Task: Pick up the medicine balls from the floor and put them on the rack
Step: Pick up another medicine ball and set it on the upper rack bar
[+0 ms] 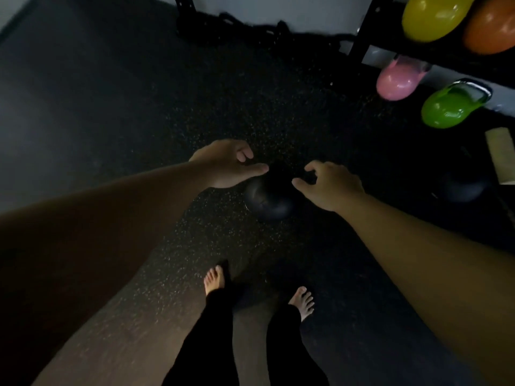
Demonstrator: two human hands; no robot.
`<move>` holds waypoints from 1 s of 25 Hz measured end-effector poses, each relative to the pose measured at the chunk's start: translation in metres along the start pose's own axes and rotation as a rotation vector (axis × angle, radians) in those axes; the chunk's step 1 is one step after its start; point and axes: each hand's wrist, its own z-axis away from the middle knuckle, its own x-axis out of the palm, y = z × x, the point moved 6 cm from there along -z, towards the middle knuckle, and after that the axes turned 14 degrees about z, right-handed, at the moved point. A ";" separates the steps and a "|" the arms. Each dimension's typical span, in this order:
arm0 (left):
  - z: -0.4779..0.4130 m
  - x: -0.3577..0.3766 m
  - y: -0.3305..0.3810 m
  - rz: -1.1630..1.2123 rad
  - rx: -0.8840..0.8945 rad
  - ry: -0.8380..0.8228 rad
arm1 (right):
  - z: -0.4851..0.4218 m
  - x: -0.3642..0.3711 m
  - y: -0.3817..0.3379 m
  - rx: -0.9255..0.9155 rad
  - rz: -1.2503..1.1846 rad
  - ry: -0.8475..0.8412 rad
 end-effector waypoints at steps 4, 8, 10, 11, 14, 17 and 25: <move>-0.111 0.070 -0.091 -0.027 -0.025 -0.047 | -0.095 0.122 0.012 0.040 -0.016 -0.119; -0.220 0.149 -0.182 -0.033 -0.072 -0.085 | -0.203 0.225 0.019 0.106 -0.017 -0.126; -0.264 0.186 -0.221 -0.011 -0.092 -0.083 | -0.251 0.269 0.017 0.123 -0.039 -0.122; -0.283 0.204 -0.241 0.004 -0.103 -0.075 | -0.272 0.289 0.017 0.138 -0.055 -0.125; -0.325 0.251 -0.288 0.062 -0.134 -0.068 | -0.317 0.332 0.023 0.205 -0.113 -0.097; -0.343 0.279 -0.315 0.200 -0.158 -0.030 | -0.338 0.353 0.028 0.225 -0.225 -0.067; -0.358 0.297 -0.335 0.785 -0.429 -0.005 | -0.347 0.362 0.032 0.264 -0.492 -0.064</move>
